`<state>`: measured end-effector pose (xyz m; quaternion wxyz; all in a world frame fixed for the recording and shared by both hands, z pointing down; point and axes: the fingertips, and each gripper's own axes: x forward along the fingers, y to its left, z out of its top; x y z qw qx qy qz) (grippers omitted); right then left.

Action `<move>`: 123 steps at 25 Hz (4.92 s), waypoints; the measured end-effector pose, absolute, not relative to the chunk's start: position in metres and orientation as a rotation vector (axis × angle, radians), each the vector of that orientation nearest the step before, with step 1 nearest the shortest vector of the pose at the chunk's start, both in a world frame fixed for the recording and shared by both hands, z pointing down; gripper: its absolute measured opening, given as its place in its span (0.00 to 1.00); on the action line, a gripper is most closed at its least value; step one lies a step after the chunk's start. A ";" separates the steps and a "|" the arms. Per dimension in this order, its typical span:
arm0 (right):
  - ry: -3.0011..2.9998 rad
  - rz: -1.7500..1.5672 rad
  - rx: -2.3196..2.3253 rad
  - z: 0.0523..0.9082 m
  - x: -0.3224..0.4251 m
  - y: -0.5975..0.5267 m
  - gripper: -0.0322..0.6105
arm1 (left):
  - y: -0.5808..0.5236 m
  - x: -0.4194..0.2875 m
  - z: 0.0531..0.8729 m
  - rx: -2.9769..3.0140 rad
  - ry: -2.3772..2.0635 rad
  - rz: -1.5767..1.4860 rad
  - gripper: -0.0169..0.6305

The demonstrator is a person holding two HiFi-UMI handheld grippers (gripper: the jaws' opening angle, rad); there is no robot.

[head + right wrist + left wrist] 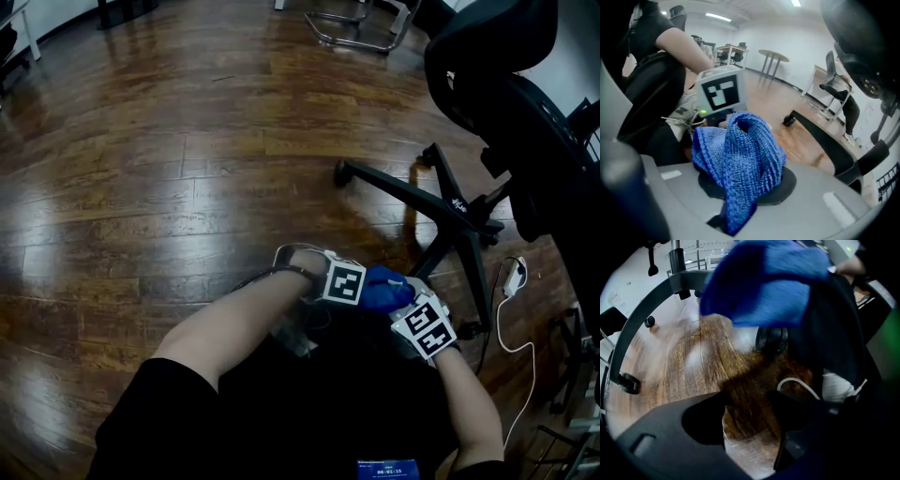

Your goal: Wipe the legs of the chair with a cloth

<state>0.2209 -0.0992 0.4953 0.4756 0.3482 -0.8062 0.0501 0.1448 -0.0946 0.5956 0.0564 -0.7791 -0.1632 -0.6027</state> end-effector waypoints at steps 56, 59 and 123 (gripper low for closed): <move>-1.807 0.075 1.044 0.480 0.271 -0.155 0.19 | -0.106 0.130 0.588 -2.462 -0.525 -1.687 0.51; -1.810 0.003 0.917 0.491 0.234 -0.124 0.19 | -0.159 0.156 0.541 -2.608 -0.283 -1.372 0.52; -1.279 -0.022 0.921 0.491 0.392 -0.132 0.19 | -0.246 0.226 0.556 -2.420 0.314 -1.472 0.12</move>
